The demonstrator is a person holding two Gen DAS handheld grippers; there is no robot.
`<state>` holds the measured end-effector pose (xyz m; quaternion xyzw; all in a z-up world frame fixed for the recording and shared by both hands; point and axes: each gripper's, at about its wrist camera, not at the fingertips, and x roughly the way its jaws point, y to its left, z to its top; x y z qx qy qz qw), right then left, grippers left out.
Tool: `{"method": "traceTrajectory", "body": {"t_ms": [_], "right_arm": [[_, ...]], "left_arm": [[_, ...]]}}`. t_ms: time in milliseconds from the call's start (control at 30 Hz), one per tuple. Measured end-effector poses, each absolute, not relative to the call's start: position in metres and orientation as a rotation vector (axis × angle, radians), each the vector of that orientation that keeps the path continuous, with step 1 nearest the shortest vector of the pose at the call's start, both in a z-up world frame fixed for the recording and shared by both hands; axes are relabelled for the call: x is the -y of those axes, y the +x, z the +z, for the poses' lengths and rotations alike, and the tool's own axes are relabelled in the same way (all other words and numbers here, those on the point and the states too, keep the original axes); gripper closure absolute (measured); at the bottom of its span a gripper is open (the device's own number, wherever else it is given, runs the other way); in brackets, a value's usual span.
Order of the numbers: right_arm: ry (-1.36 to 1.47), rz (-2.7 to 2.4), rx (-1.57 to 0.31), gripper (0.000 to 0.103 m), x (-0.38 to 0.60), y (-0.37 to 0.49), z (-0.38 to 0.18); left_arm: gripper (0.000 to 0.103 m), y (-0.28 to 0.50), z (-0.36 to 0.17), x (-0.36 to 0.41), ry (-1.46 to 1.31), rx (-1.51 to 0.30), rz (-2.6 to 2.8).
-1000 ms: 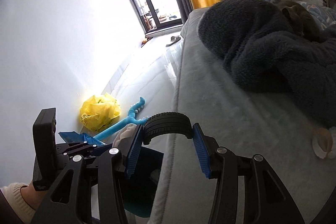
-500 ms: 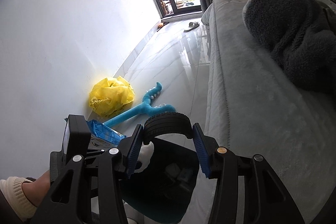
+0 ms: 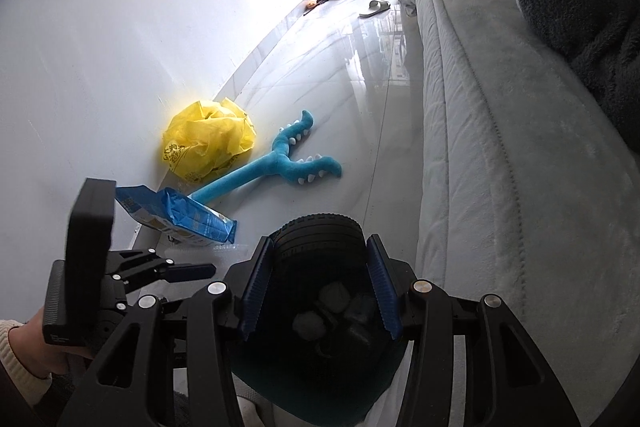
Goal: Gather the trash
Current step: 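Open both tools over the teal bin to drop the sock and ring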
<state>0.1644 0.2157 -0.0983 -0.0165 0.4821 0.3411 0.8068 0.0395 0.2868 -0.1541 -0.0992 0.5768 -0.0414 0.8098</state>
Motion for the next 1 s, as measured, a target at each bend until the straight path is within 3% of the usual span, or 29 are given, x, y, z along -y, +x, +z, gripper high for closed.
{"method": "traceTrajectory", "body": {"t_ms": [500, 800, 1000], "right_arm": [[-0.13, 0.719, -1.171, 0.054, -0.251, 0.159, -0.156], [-0.203, 0.716, -1.223, 0.054, -0.269, 0.152, -0.183], [-0.258, 0.732, -1.249, 0.04, -0.274, 0.143, -0.186]], "left_arm": [[0.024, 0.024, -0.097, -0.316, -0.218, -0.942, -0.06], [0.021, 0.022, -0.06, -0.318, -0.198, -0.746, -0.038], [0.021, 0.026, -0.034, -0.318, -0.212, -0.643, -0.028]]}}
